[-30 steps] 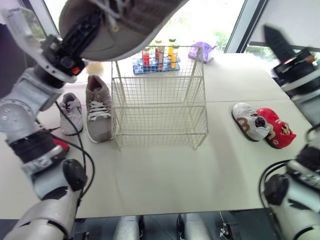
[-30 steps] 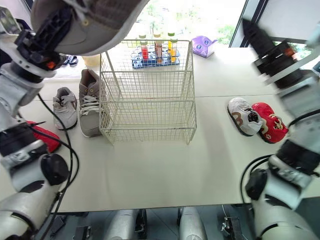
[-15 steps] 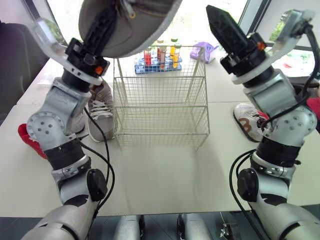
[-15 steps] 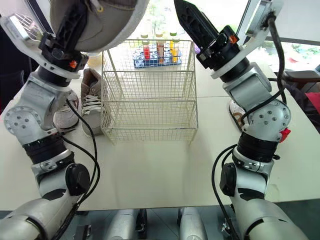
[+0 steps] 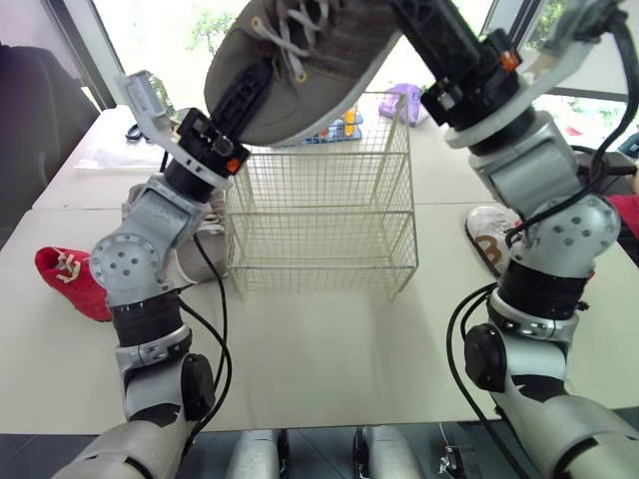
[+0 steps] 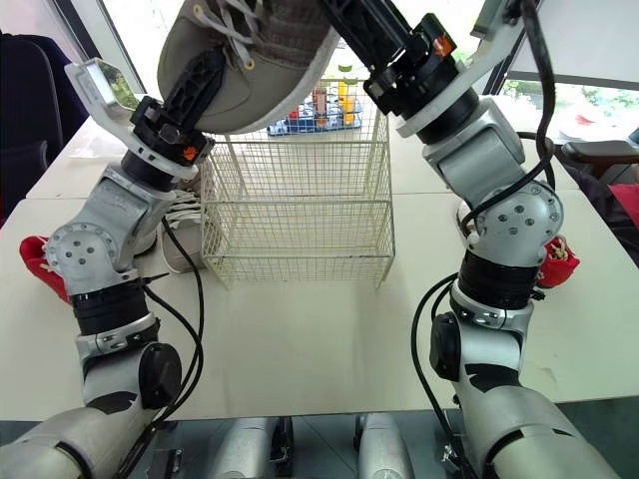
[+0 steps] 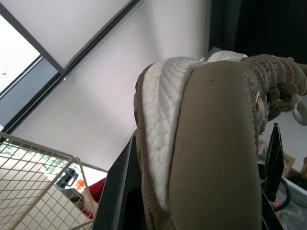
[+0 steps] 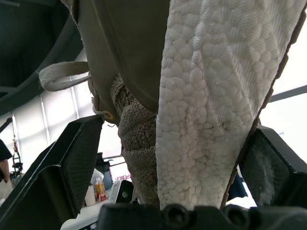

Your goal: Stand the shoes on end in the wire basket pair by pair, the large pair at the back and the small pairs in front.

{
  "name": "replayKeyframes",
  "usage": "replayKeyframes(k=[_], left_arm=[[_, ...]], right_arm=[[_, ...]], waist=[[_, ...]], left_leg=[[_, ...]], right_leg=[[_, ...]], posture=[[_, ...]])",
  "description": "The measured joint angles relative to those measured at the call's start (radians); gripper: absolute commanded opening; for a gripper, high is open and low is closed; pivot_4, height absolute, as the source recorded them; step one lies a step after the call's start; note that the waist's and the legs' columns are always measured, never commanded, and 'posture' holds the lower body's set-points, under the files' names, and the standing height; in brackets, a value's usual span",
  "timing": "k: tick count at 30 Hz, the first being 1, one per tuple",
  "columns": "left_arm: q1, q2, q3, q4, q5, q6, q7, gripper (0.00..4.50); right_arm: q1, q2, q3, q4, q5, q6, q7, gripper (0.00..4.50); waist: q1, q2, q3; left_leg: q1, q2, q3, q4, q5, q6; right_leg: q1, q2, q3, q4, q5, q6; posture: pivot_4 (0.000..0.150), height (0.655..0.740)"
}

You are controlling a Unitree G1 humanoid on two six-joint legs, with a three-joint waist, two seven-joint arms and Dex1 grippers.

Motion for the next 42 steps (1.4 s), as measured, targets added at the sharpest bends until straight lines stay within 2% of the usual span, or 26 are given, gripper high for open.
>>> replayKeyframes(k=[5,6,7,9,10,11,14,19,23,25,28,34,37,42], left_arm=[[0.018,0.004,-0.016,-0.012,0.001,-0.019,-0.020,0.72],[0.018,0.006,-0.017,-0.013,0.002,-0.021,-0.021,0.72],[0.019,0.007,-0.018,-0.013,0.002,-0.022,-0.021,0.72],[0.021,0.011,-0.020,-0.013,0.001,-0.023,-0.021,1.76],[0.024,0.017,-0.023,-0.014,0.001,-0.020,-0.023,2.07],[0.032,0.032,-0.031,-0.021,-0.002,-0.013,-0.026,2.68],[0.057,0.066,-0.052,-0.055,0.000,0.001,-0.026,4.16],[0.096,0.194,-0.112,-0.157,0.139,0.002,0.004,4.16],[0.115,0.291,-0.135,-0.257,0.261,0.001,0.060,4.16],[0.138,0.310,-0.132,-0.307,0.299,-0.010,0.102,4.16],[0.180,0.308,-0.123,-0.377,0.291,-0.009,0.158,4.16],[0.339,0.271,-0.113,-0.551,0.188,-0.010,0.319,4.16],[0.453,0.271,-0.113,-0.603,0.187,-0.012,0.367,4.16],[0.566,0.303,-0.126,-0.653,0.187,-0.016,0.349,4.16]], right_arm=[[0.003,0.000,0.003,0.002,-0.005,-0.008,-0.013,1.87],[0.003,0.000,0.004,0.002,-0.005,-0.008,-0.014,1.65],[0.003,0.000,0.004,0.002,-0.005,-0.009,-0.015,1.62],[0.004,0.000,0.004,0.002,-0.005,-0.011,-0.015,1.62],[0.003,-0.001,0.004,0.002,-0.006,-0.013,-0.015,1.62],[0.003,-0.002,0.006,0.002,-0.009,-0.014,-0.016,1.62],[0.002,-0.007,0.010,0.004,-0.018,-0.019,-0.008,1.62],[-0.062,-0.069,0.010,0.101,-0.129,-0.129,0.092,1.62],[-0.210,-0.234,0.030,0.313,-0.296,-0.257,0.294,1.62],[-0.298,-0.308,0.050,0.483,-0.362,-0.300,0.437,1.62],[-0.383,-0.377,0.104,0.701,-0.487,-0.387,0.623,1.62],[-0.500,-0.387,0.216,1.065,-0.688,-0.517,0.917,1.62],[-0.560,-0.387,0.221,1.180,-0.746,-0.555,0.997,1.62],[-0.606,-0.353,0.236,1.281,-0.827,-0.623,1.091,1.62]], waist=[[0.000,0.000,0.000],[0.000,0.000,0.000],[-0.001,0.000,0.000],[-0.001,0.000,0.000],[-0.001,0.000,0.000],[-0.001,0.000,0.000],[-0.001,0.000,0.000],[-0.001,0.000,0.000],[0.001,0.001,0.001],[-0.002,0.001,0.001],[-0.003,0.001,0.001],[-0.007,0.002,0.001],[-0.004,0.002,0.001],[-0.003,0.002,0.001]], left_leg=[[0.000,0.000,0.000,0.000,0.000,0.000],[0.000,0.000,0.000,0.000,0.000,0.000],[0.000,0.000,0.000,0.000,0.000,0.000],[0.000,0.000,0.000,0.000,0.000,0.000],[0.000,0.000,0.000,0.000,0.000,0.000],[0.000,0.000,0.000,0.000,0.000,0.000],[0.000,0.000,0.000,-0.001,0.000,0.000],[0.000,0.000,0.000,-0.001,-0.002,0.004],[0.000,0.000,0.001,-0.002,-0.003,0.005],[0.000,0.000,0.001,-0.002,-0.003,0.005],[0.001,0.000,0.001,-0.003,-0.003,0.005],[0.000,0.001,0.000,-0.004,0.000,0.001],[0.000,0.001,0.001,-0.003,0.000,0.000],[0.000,0.000,0.001,-0.002,-0.001,0.000]], right_leg=[[0.000,0.000,0.000,0.000,0.000,0.000],[0.000,0.000,0.000,0.000,0.000,0.000],[0.000,0.000,0.000,0.000,0.000,0.000],[0.000,0.000,0.000,0.000,0.000,0.000],[0.000,0.000,0.000,0.000,0.000,0.000],[0.000,0.000,0.000,0.000,0.000,0.000],[0.000,0.000,0.000,0.000,0.000,0.000],[0.000,0.000,0.000,-0.001,0.000,0.000],[0.000,0.000,0.000,-0.003,0.000,0.000],[0.000,0.000,0.000,-0.003,0.000,0.000],[0.000,0.000,0.000,-0.003,0.000,0.000],[-0.002,-0.002,0.001,-0.003,0.000,0.000],[-0.002,-0.002,0.001,-0.003,0.000,0.000],[-0.001,-0.002,0.000,-0.003,0.000,-0.001]], posture=[[0.150,0.6675],[0.150,0.6675],[0.150,0.6675],[0.150,0.6675],[0.150,0.6675],[0.150,0.6675],[0.150,0.6675],[0.150,0.6675],[0.150,0.6675],[0.150,0.6675],[0.150,0.6675],[0.150,0.6675],[0.150,0.6675],[0.150,0.6675]])
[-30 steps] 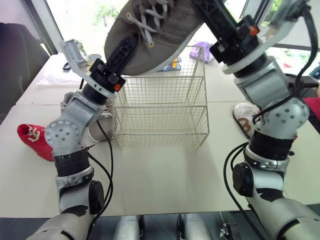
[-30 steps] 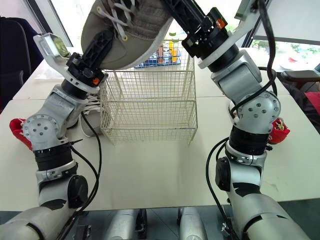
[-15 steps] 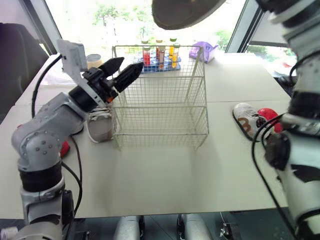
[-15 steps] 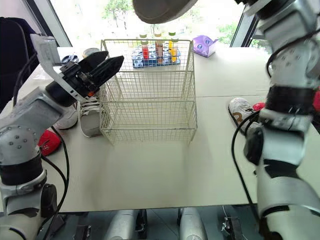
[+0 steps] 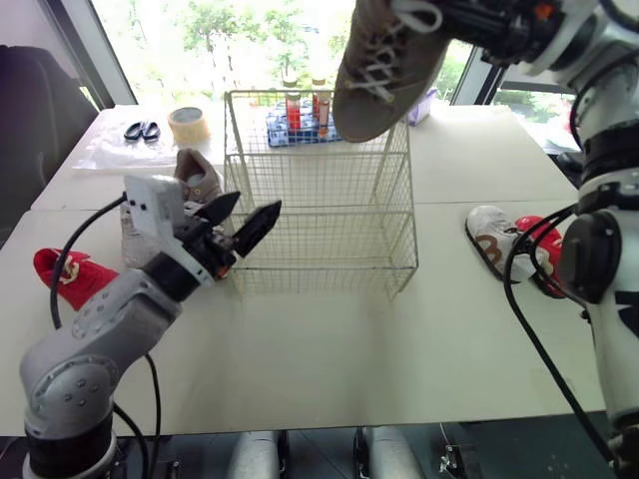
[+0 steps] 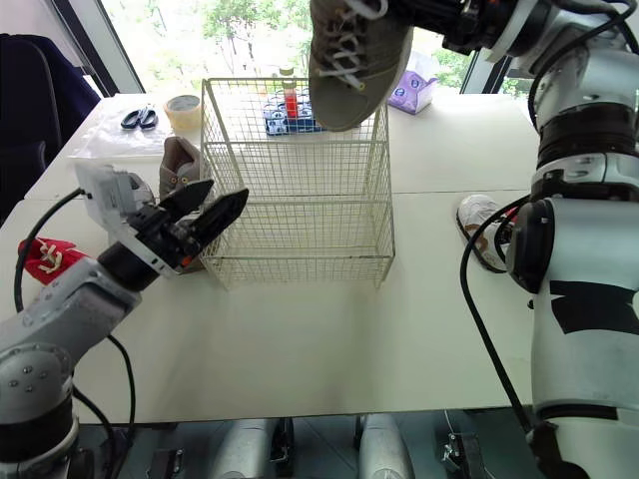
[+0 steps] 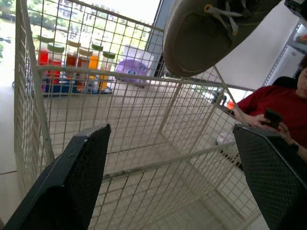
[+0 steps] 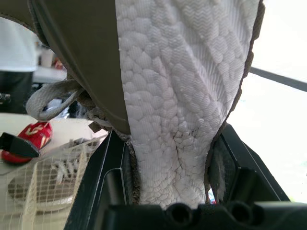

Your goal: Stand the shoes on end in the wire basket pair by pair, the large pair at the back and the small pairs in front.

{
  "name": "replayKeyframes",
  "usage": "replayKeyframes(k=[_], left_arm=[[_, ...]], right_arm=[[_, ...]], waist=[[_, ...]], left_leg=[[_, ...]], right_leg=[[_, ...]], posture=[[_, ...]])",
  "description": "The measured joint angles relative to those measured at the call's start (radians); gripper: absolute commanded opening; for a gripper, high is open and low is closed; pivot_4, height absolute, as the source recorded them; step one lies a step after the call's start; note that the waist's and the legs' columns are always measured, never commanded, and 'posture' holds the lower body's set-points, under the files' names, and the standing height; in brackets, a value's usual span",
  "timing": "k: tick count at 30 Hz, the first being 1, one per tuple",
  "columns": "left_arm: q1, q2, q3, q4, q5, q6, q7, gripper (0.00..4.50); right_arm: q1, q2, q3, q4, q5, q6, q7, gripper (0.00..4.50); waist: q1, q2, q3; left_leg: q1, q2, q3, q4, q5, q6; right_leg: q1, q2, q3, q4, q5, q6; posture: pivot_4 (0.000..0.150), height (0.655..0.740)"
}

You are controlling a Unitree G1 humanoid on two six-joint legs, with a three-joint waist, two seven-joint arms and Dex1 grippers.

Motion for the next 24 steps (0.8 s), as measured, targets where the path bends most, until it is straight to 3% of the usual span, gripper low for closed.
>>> replayKeyframes(k=[11,17,24], left_arm=[[0.013,0.021,-0.008,-0.004,0.000,-0.031,-0.040,4.16],[0.013,0.030,-0.009,0.015,0.003,-0.040,-0.045,4.22],[0.013,0.038,-0.025,0.021,0.002,-0.040,-0.050,4.22]], right_arm=[[0.013,0.071,0.014,0.161,-0.152,-0.094,0.042,1.62],[0.040,0.084,-0.002,0.210,-0.194,-0.119,-0.026,4.43],[0.040,0.071,-0.037,0.211,-0.203,-0.131,-0.038,4.43]], waist=[[0.000,0.000,0.000],[0.002,0.000,0.000],[-0.003,0.000,0.000]], left_leg=[[0.000,0.000,0.000,0.000,0.000,0.000],[0.000,0.000,0.000,0.001,0.000,0.000],[0.000,0.000,0.000,0.001,0.000,-0.001]], right_leg=[[0.000,0.000,0.000,0.000,0.000,0.000],[0.000,0.000,0.000,0.000,0.000,0.000],[0.000,0.000,0.000,0.001,0.000,0.000]], posture=[[0.150,0.6675],[0.150,0.6675],[0.150,0.6675]])
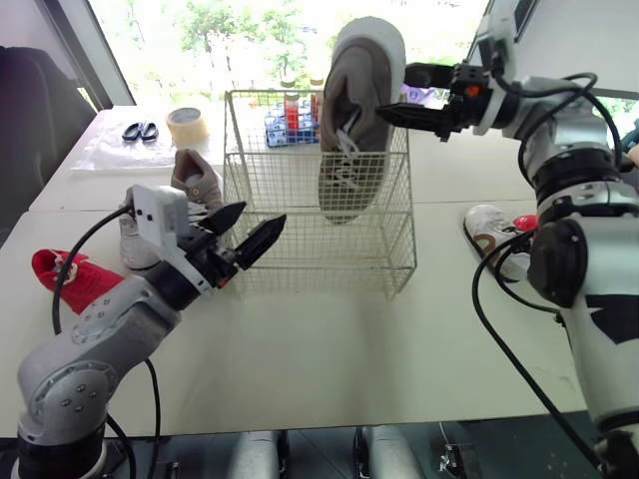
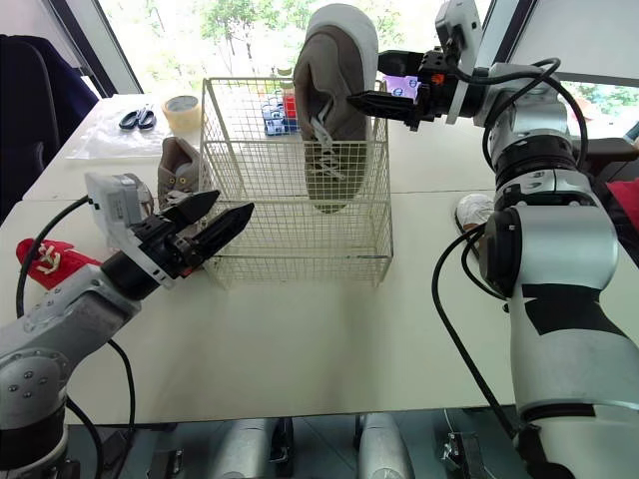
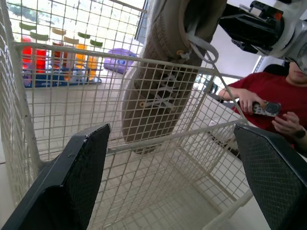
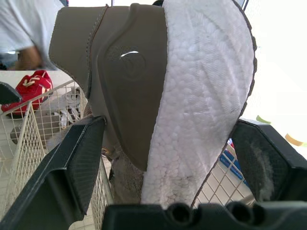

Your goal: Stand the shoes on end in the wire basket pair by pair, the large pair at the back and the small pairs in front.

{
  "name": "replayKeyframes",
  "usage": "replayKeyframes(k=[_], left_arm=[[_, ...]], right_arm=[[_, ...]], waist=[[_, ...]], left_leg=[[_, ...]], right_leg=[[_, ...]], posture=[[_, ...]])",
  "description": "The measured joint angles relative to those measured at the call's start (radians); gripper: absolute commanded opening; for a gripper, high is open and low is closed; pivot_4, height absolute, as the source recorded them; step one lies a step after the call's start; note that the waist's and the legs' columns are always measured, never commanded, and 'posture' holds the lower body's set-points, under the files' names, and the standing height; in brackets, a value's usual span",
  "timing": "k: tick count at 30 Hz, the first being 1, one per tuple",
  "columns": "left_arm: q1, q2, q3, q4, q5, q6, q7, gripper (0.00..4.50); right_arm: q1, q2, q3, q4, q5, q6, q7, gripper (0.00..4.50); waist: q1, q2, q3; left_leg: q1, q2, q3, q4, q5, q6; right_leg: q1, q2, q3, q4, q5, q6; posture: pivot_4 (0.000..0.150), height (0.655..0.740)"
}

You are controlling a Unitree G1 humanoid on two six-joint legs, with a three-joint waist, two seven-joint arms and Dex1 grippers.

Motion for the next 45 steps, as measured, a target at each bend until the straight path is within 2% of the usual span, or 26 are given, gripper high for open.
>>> replayKeyframes(k=[7,12,17,20,24,27,29,32,35,39,45], left_arm=[[0.000,0.008,-0.003,0.013,-0.014,0.001,-0.014,4.22],[-0.003,0.064,0.041,0.038,-0.152,0.002,-0.022,4.36],[-0.066,0.197,0.117,0.108,-0.255,0.006,-0.022,4.36],[-0.156,0.352,0.174,0.240,-0.256,0.042,-0.007,4.36],[-0.336,0.490,0.180,0.485,-0.145,0.071,0.007,4.36],[-0.513,0.552,0.031,0.700,0.008,0.171,-0.006,4.36],[-0.643,0.537,-0.093,0.850,0.099,0.290,-0.042,4.36],[-0.762,0.468,-0.204,1.022,0.198,0.392,-0.094,4.36],[-0.865,0.406,-0.287,1.211,0.328,0.417,-0.175,4.36],[-0.973,0.328,-0.372,1.443,0.526,0.334,-0.325,4.36],[-1.063,0.222,-0.392,1.691,0.721,0.219,-0.443,4.36]], right_arm=[[-0.001,-0.055,-0.027,-0.006,0.000,0.000,0.005,4.43],[-0.005,-0.137,-0.055,-0.089,0.017,0.031,0.059,4.48],[0.027,-0.197,-0.074,-0.223,0.036,0.078,0.054,4.48],[0.081,-0.241,-0.077,-0.379,0.076,0.241,0.043,4.48],[0.218,-0.298,-0.072,-0.790,0.172,0.502,0.020,4.48],[0.418,-0.386,-0.004,-1.188,0.294,0.760,0.054,4.48],[0.533,-0.416,0.047,-1.414,0.400,0.919,0.068,4.48],[0.602,-0.433,0.046,-1.582,0.485,1.003,0.046,4.48],[0.671,-0.440,0.035,-1.678,0.529,1.027,0.003,4.48],[0.761,-0.442,0.013,-1.722,0.555,1.026,-0.072,4.48],[0.850,-0.448,-0.040,-1.773,0.597,1.029,-0.167,4.48]], waist=[[0.001,0.000,0.000],[0.002,0.000,0.000],[0.001,0.000,0.000],[0.002,0.001,0.001],[0.003,0.001,0.001],[0.010,0.001,0.000],[0.010,0.001,0.000],[0.010,-0.001,0.000],[0.007,-0.004,0.000],[0.006,-0.005,0.001],[0.007,-0.007,0.001]], left_leg=[[0.000,0.000,0.000,0.000,0.000,0.000],[0.000,0.000,-0.001,0.000,0.000,0.000],[0.001,0.000,-0.001,0.000,0.000,0.000],[0.000,0.000,-0.001,0.000,0.000,0.000],[0.001,0.000,0.000,-0.002,0.000,0.000],[0.001,0.000,0.000,-0.002,0.000,0.000],[0.001,0.000,0.000,-0.001,0.000,0.000],[0.001,0.000,-0.001,0.000,0.000,0.000],[0.000,0.000,0.000,-0.001,0.000,0.000],[0.000,0.000,0.002,-0.001,0.000,0.000],[0.000,0.000,0.002,0.000,0.000,0.000]], right_leg=[[0.000,0.000,0.000,0.000,0.000,0.000],[0.000,0.000,0.000,0.000,0.000,0.000],[0.000,0.000,0.000,0.000,0.000,0.000],[-0.001,0.000,0.000,0.000,0.000,0.000],[0.000,0.000,0.000,0.000,0.000,0.000],[0.001,0.001,-0.002,-0.001,0.000,0.001],[0.001,0.001,-0.002,0.000,0.000,0.001],[0.001,0.001,-0.002,0.000,0.000,0.001],[0.000,0.001,-0.002,0.000,0.000,0.001],[-0.001,0.001,-0.002,0.000,0.000,0.001],[-0.001,0.001,-0.002,0.000,0.000,0.001]], posture=[[0.150,0.6675],[0.150,0.6675],[0.150,0.6675],[0.150,0.6675],[0.150,0.6675],[0.150,0.6675],[0.150,0.6675],[0.150,0.6675],[0.150,0.6675],[0.150,0.6675],[0.150,0.6675]])
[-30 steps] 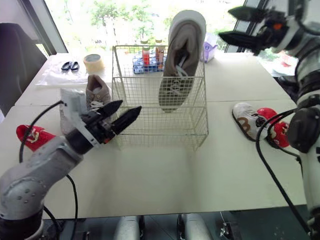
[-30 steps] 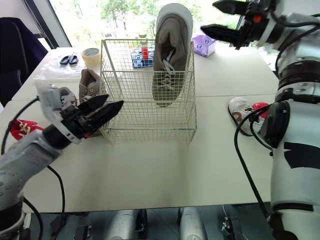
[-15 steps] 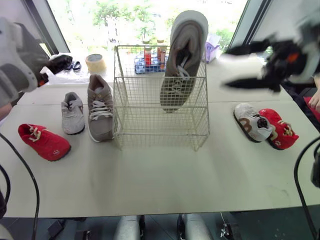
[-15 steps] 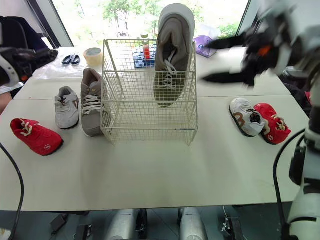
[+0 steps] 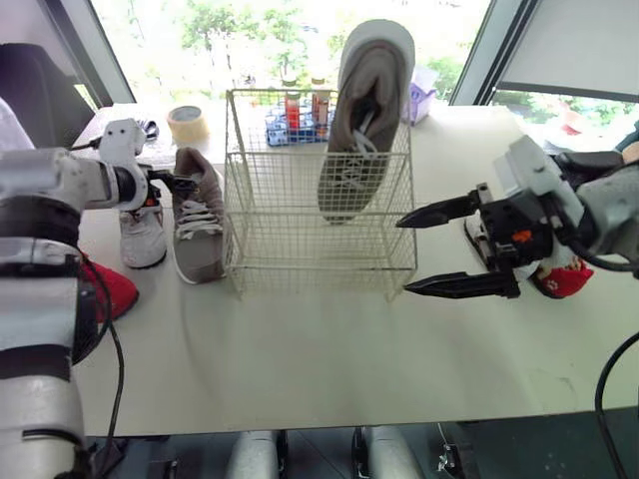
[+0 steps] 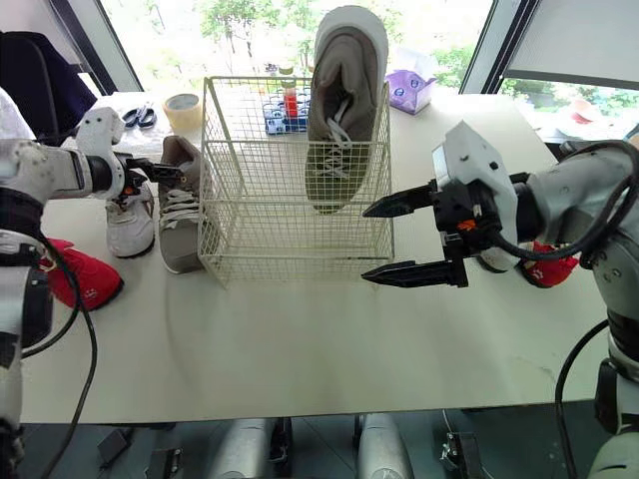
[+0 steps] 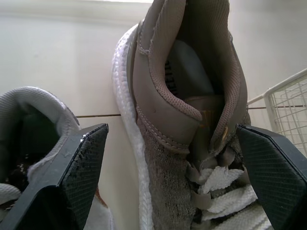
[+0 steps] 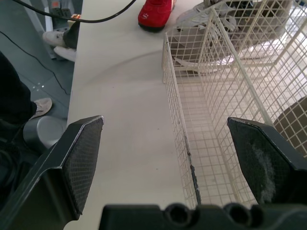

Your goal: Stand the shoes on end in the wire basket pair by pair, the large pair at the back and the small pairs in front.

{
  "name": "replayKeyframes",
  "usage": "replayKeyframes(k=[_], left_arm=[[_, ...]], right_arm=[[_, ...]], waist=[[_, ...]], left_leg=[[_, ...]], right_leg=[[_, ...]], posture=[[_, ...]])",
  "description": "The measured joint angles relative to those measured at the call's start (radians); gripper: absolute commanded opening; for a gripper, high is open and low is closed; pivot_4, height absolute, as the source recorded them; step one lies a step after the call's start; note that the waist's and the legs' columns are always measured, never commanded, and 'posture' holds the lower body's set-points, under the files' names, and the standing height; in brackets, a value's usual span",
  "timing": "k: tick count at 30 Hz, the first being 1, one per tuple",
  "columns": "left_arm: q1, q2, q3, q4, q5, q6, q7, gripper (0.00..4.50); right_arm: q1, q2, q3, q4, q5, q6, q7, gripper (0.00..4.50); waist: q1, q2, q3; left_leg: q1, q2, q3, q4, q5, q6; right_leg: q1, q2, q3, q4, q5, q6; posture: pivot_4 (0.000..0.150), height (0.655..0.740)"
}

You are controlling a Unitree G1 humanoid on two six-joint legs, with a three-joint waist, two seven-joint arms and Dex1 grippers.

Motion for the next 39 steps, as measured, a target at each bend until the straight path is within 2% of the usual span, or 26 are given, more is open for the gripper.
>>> replayKeyframes(k=[5,8,14,17,18,23,26,29,30,33,36,39], left_arm=[[-0.061,-0.086,-0.002,0.162,0.141,-0.084,-0.030,4.36],[-0.090,-0.140,0.039,0.241,0.180,-0.111,-0.018,4.36],[-0.091,-0.175,0.102,0.308,0.245,-0.204,0.022,1.66],[-0.091,-0.180,0.140,0.321,0.262,-0.221,0.042,0.66],[-0.090,-0.180,0.158,0.324,0.262,-0.222,0.048,0.54],[-0.090,-0.158,0.301,0.347,0.225,-0.225,0.109,0.53],[-0.109,-0.098,0.321,0.330,0.240,-0.316,0.162,0.53],[-0.147,-0.034,0.347,0.158,0.239,-0.421,0.153,0.53],[-0.163,-0.018,0.363,0.077,0.229,-0.446,0.144,0.53],[-0.155,-0.013,0.437,-0.298,0.174,-0.514,0.152,0.53],[-0.081,-0.076,0.478,-0.592,0.128,-0.569,0.169,0.53],[0.025,-0.219,0.442,-0.778,0.113,-0.624,0.181,0.53]], right_arm=[[0.016,0.001,-0.032,-0.016,0.046,0.013,-0.067,4.48],[0.028,0.003,-0.031,-0.016,0.061,0.013,-0.099,4.48],[0.028,0.005,-0.031,-0.016,0.094,0.013,-0.146,4.50],[0.028,0.005,-0.035,-0.023,0.118,0.015,-0.173,4.50],[0.029,0.004,-0.037,-0.027,0.126,0.017,-0.181,4.50],[0.058,-0.010,-0.073,-0.031,0.160,0.030,-0.221,4.50],[0.073,-0.028,-0.146,-0.024,0.203,0.064,-0.260,4.50],[0.075,-0.031,-0.250,0.011,0.268,0.107,-0.318,4.50],[0.079,-0.031,-0.275,0.023,0.284,0.117,-0.335,4.50],[0.088,-0.030,-0.340,0.064,0.352,0.154,-0.396,4.50],[0.096,-0.030,-0.363,0.103,0.379,0.161,-0.418,4.50],[0.117,-0.034,-0.360,0.153,0.377,0.156,-0.409,4.50]], waist=[[0.006,0.000,0.000],[0.016,-0.001,-0.001],[0.025,0.000,-0.002],[0.025,0.000,-0.002],[0.025,0.000,-0.002],[0.021,-0.002,-0.001],[0.014,-0.007,0.002],[0.015,-0.011,0.002],[0.017,-0.012,0.002],[0.023,-0.011,0.002],[0.027,-0.010,0.000],[0.041,-0.010,0.001]], left_leg=[[0.001,0.000,-0.001,0.000,0.000,0.000],[0.001,0.000,-0.001,0.001,0.000,0.000],[0.002,0.000,-0.002,0.002,0.000,0.000],[0.002,0.000,-0.002,0.002,-0.002,0.004],[0.002,0.000,-0.003,0.002,-0.002,0.004],[0.000,0.000,-0.003,0.002,-0.002,0.004],[-0.003,0.001,-0.002,0.002,0.000,0.000],[-0.017,0.001,-0.003,0.003,0.001,-0.001],[-0.018,0.001,-0.002,0.003,0.001,-0.001],[-0.016,0.001,0.000,0.001,0.000,0.001],[-0.012,-0.001,0.002,0.002,0.000,0.002],[-0.002,-0.001,0.000,0.005,0.001,0.004]], right_leg=[[0.001,0.000,0.000,0.000,0.000,0.000],[0.001,-0.001,0.000,0.000,0.000,0.000],[0.003,-0.001,-0.001,0.002,0.000,0.000],[0.003,-0.001,-0.001,0.002,0.001,0.000],[0.003,-0.001,-0.001,0.002,0.001,0.000],[0.001,-0.001,-0.001,0.003,0.001,0.000],[-0.002,0.000,-0.001,0.002,0.001,0.000],[-0.016,0.000,-0.002,0.002,0.002,0.000],[-0.016,-0.001,-0.003,0.001,0.002,0.001],[-0.014,-0.004,-0.004,-0.001,0.003,0.002],[-0.008,-0.007,-0.004,-0.002,0.003,0.003],[0.004,-0.006,-0.007,-0.001,0.005,0.003]], posture=[[0.150,0.6675],[0.150,0.6675],[0.150,0.6675],[0.150,0.6675],[0.150,0.6675],[0.150,0.6675],[0.150,0.6675],[0.150,0.6675],[0.150,0.6675],[0.150,0.6675],[0.150,0.6675],[0.150,0.6675]])
